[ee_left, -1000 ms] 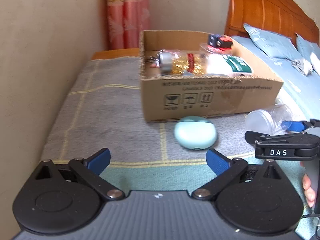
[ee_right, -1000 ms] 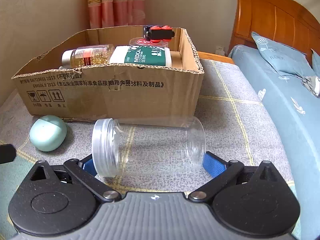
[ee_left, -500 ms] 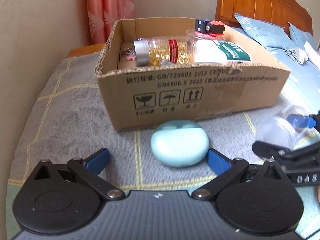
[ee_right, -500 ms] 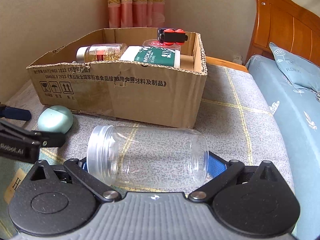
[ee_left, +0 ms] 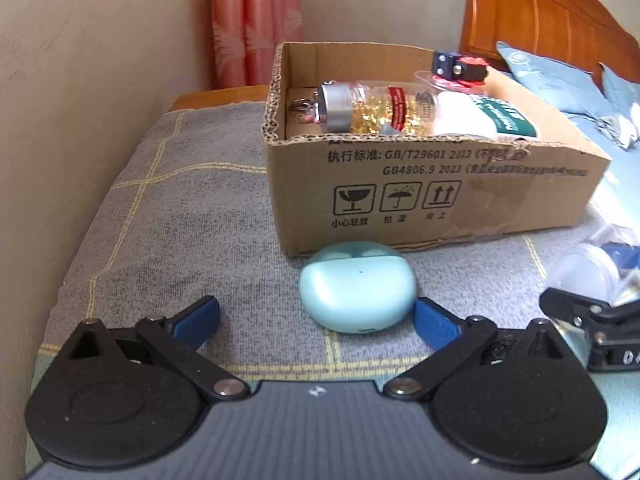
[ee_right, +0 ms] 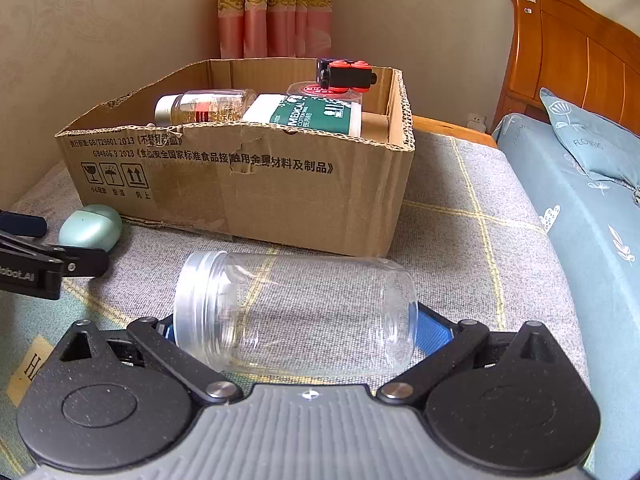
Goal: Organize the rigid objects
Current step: 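Close right tool on clear jar while left tool grasps mint-green case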
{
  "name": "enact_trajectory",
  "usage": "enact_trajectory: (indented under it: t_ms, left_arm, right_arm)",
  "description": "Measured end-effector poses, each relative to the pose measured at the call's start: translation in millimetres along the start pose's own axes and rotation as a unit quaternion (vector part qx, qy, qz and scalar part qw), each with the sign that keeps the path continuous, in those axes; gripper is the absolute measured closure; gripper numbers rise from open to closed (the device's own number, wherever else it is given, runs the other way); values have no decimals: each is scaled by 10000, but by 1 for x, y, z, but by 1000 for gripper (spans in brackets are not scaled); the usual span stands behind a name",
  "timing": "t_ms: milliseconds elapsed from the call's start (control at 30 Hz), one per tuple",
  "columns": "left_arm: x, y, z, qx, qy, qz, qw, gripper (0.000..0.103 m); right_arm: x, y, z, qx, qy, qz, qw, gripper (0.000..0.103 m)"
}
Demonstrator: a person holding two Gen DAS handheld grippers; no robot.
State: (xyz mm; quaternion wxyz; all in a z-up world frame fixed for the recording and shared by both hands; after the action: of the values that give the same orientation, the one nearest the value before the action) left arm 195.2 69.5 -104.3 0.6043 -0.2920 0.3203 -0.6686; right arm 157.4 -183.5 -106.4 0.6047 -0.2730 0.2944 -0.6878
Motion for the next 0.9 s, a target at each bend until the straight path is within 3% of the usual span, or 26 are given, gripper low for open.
enact_trajectory:
  t_ms: [67, 233, 467, 767, 900]
  left_arm:
    - [3, 0, 1, -3, 61, 123, 9999, 3]
    - [16, 8, 9, -37, -45, -63, 10000, 5]
    - [20, 7, 14, 27, -89, -20, 10000, 28]
    - [19, 7, 17, 39, -63, -37, 10000, 42]
    - [19, 8, 19, 14, -31, -58, 10000, 42]
  right_arm:
    - [0, 0, 0, 8, 5, -3, 10000, 0]
    - [0, 0, -1, 17, 4, -2, 10000, 0]
    - [0, 0, 3, -127, 24, -26, 9999, 0]
    - [-7, -12, 6, -155, -2, 48, 9999, 0]
    - [-9, -16, 8, -129, -100, 8, 9999, 4]
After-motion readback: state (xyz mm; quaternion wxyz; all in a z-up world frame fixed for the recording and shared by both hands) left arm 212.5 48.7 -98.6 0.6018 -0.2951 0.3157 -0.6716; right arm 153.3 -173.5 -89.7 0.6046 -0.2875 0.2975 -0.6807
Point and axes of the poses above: each gripper's, at about its wrist camera, not at the fingertips, and y roughly the way its jaws point, x to its right, z to its top, the point moved 3 cm from there along y, roughly the way its jaws point, and after that the axes turned 4 degrees about -x, right-handed, at the moved point
